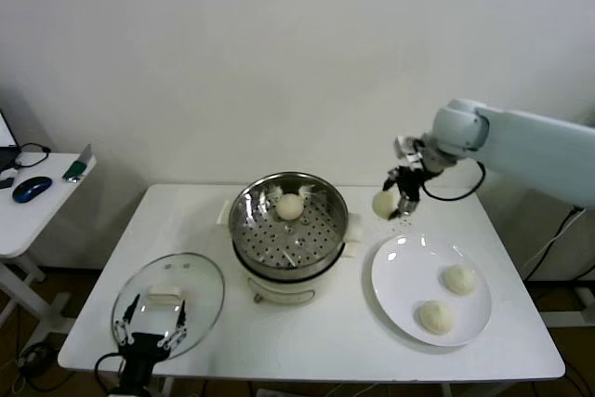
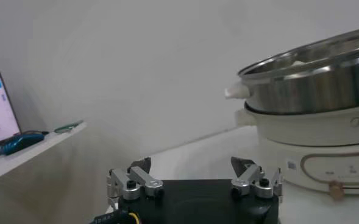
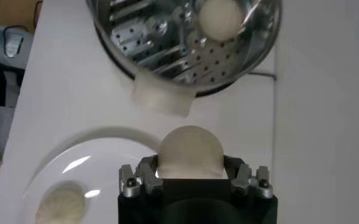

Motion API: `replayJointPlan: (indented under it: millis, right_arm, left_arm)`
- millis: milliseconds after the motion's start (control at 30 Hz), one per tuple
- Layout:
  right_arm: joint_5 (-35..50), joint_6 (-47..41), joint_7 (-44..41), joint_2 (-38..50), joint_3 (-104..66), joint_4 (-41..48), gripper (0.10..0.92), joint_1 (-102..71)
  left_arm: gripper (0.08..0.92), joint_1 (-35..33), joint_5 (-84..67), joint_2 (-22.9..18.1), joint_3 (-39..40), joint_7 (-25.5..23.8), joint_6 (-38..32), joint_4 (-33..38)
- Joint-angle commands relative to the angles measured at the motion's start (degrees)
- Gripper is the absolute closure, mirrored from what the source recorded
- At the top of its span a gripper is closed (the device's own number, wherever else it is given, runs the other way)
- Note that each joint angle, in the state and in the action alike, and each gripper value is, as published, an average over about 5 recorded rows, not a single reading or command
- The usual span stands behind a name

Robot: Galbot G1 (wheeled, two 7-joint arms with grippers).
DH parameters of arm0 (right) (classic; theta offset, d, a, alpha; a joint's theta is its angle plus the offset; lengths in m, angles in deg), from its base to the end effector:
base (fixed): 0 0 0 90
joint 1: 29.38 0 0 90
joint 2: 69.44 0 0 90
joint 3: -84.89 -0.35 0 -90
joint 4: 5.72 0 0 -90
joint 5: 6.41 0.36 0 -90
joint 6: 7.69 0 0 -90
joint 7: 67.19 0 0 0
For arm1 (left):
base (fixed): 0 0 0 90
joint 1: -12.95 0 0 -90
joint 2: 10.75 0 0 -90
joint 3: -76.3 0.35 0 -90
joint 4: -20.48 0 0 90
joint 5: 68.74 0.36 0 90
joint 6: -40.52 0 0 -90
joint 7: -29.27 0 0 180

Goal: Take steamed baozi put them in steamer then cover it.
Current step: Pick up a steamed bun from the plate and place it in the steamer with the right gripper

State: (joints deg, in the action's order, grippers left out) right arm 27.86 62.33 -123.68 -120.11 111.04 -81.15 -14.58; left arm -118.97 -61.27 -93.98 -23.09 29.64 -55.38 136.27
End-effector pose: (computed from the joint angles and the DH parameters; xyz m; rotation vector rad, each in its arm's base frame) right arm 0.5603 -0.0373 -0.0108 1.3382 -1.5162 1.3450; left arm 0.1138 0.0753 -0.3519 0.0632 -2.9307 -0.4764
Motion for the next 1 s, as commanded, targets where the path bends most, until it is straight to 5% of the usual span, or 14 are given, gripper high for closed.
replayJointPlan:
  millis: [33, 500, 1000]
  right_arm:
    - [8.5, -4.0, 3.2, -13.2, 1.5, 1.4, 0.328, 6.5]
    - [10.3, -8.3, 8.2, -30.2, -2.1, 7.6, 0.322, -6.1]
    - [7.4, -8.0, 8.3, -33.1, -0.9, 10.7, 0.321, -12.5]
  left_arm:
    - [0.177, 0.6, 2.0, -0.3, 2.1, -0.9, 0.7, 2.0]
    - [0.177, -0.2, 2.5, -0.1, 2.4, -1.0, 0.3, 1.7]
    - [0.177, -0.3, 1.4, 0.7, 1.6, -0.7, -0.5, 0.6]
